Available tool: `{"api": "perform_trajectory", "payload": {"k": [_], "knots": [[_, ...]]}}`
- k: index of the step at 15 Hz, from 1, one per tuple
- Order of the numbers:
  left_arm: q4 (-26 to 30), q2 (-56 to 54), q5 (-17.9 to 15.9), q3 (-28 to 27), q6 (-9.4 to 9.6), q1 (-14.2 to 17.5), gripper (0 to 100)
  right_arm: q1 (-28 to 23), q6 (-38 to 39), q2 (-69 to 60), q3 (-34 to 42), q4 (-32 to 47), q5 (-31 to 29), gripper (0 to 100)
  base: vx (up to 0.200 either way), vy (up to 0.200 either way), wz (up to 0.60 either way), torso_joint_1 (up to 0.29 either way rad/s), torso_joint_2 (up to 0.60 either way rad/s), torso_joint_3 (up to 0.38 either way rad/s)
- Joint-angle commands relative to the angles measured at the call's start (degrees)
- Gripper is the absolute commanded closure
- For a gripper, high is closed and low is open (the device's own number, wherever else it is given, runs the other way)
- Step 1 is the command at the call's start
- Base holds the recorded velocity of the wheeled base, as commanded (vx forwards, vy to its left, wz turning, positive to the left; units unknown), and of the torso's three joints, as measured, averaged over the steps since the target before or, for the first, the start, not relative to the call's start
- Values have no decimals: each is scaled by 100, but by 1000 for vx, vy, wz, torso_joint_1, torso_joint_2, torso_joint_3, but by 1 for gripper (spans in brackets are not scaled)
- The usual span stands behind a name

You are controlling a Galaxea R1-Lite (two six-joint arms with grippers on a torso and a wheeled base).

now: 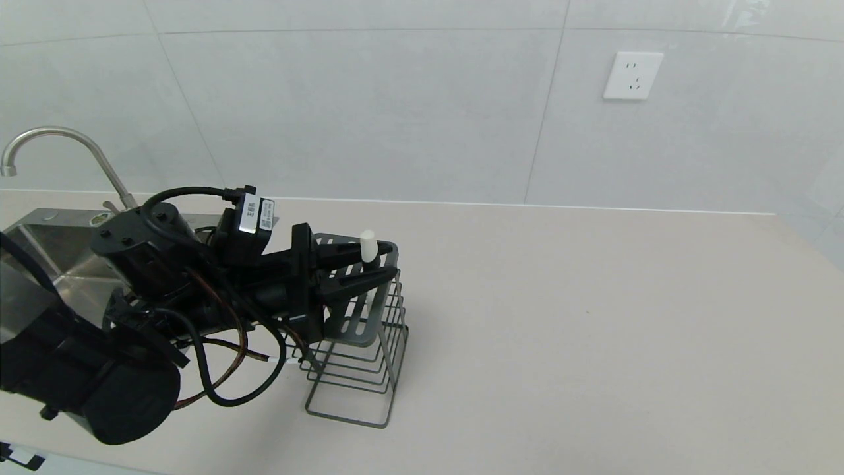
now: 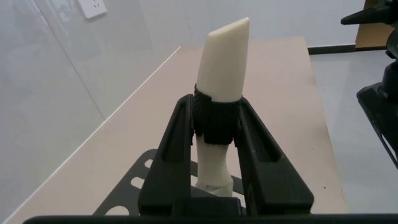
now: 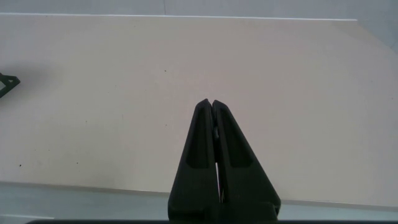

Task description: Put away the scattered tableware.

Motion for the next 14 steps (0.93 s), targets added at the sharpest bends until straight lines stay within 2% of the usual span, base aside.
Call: {"api": "perform_trajectory", "payload": {"k": [1,2,3,6,10,12,14], "knots": [[0,5,0,56,1,-1,100,1,-3,9,0,0,2,100,0,0,0,0,0,0],[9,-4,18,65,1,-1,100,1,-3,9,0,0,2,100,0,0,0,0,0,0],[18,-31,27,170,-8,-1,0,1,-3,9,0,0,2,100,0,0,0,0,0,0],[-8,-4,35,241,1,-1,0,1,-3,9,0,0,2,100,0,0,0,0,0,0],[-316,-145,35,258,1,8,0,1,-3,9,0,0,2,100,0,0,0,0,0,0],[-386,-681,35,346,-8,-1,0,1,14,9,0,0,2,100,0,0,0,0,0,0],[-360,-1569,35,680,-17,-1,0,1,23,9,0,-9,11,100,0,0,0,0,0,0]]}}
